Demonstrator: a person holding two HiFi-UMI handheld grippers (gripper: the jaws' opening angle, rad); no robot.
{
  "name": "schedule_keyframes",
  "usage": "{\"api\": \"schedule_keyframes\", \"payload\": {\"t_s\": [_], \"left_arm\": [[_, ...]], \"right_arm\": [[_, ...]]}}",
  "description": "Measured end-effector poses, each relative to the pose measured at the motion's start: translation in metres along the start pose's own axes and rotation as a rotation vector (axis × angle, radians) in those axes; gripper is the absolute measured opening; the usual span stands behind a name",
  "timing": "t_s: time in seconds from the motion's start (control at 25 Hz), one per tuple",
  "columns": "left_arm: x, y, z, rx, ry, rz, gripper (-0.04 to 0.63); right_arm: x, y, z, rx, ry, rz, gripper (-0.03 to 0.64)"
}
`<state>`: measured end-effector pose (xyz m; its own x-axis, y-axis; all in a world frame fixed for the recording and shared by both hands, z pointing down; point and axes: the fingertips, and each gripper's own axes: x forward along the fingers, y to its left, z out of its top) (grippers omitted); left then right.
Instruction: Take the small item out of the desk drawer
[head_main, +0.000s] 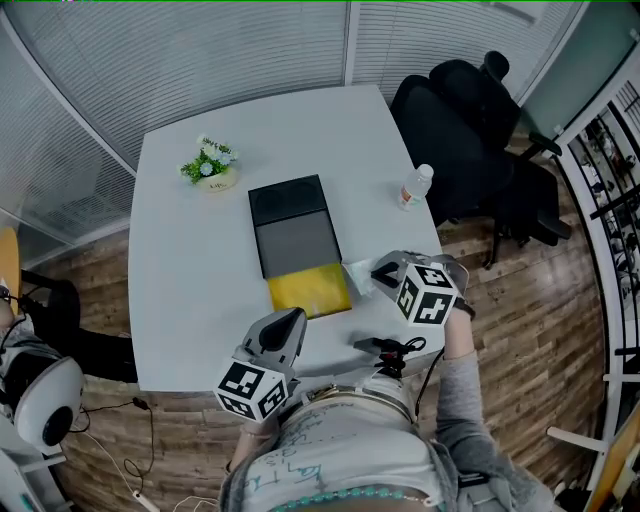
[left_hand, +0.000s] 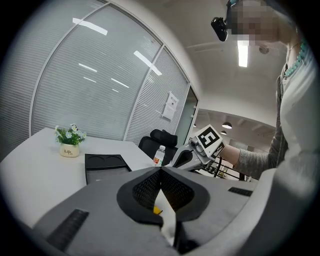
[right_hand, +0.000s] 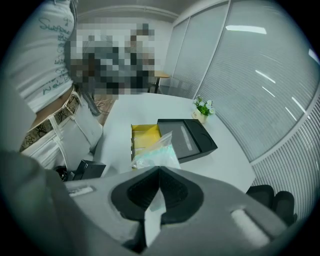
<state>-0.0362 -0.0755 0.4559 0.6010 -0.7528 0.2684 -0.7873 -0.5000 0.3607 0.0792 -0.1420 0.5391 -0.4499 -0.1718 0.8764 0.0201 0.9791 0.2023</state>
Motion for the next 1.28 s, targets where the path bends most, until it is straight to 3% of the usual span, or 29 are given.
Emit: {"api": "schedule_keyframes", "payload": {"t_s": [1.28], "left_arm": [[0.005, -0.004, -0.005, -0.003, 0.007, 0.004, -0.003]], "right_arm": [[0.019, 0.005, -0.032, 0.052, 0.036, 0.007, 0.003]]}}
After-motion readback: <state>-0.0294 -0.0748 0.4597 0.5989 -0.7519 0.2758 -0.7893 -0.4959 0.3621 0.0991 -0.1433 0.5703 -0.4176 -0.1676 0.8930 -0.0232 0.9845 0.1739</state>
